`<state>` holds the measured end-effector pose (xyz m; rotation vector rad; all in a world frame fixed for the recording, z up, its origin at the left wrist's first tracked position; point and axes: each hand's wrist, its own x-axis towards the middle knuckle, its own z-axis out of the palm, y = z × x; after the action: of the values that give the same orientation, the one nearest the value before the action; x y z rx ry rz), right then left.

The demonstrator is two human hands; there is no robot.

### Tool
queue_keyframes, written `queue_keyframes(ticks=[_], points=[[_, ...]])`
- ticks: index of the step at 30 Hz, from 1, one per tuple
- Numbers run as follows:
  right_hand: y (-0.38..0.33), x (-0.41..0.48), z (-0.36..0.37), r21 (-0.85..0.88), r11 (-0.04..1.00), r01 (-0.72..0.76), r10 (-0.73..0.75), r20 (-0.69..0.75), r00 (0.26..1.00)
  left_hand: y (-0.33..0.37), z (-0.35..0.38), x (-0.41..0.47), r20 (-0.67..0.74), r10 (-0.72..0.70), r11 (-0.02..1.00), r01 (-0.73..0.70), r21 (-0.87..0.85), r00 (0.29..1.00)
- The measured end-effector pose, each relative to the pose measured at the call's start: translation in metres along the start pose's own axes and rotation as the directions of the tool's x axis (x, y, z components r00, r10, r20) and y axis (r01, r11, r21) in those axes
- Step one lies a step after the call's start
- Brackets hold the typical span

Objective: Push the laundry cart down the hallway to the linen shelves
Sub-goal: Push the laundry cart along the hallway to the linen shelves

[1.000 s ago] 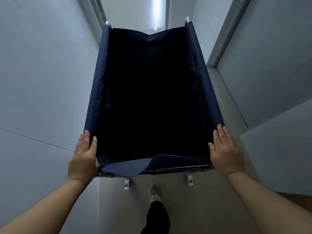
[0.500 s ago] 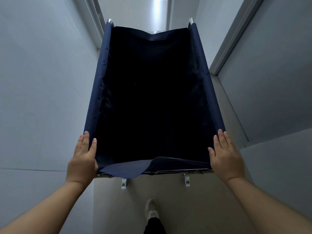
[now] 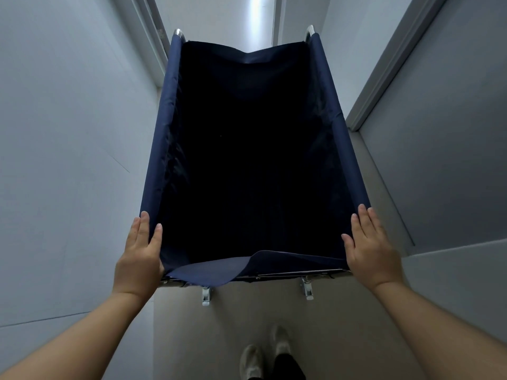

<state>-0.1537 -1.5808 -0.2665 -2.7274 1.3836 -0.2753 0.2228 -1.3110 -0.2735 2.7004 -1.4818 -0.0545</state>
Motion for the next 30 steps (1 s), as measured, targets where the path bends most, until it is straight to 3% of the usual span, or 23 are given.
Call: queue_keyframes(ticks=[30], points=[[0.009, 0.238, 0.033, 0.038, 0.998, 0.056, -0.055, -0.023, 0.998, -0.019, 0.007, 0.214, -0.053, -0.008, 0.998, 0.012, 0.065, 0.999]])
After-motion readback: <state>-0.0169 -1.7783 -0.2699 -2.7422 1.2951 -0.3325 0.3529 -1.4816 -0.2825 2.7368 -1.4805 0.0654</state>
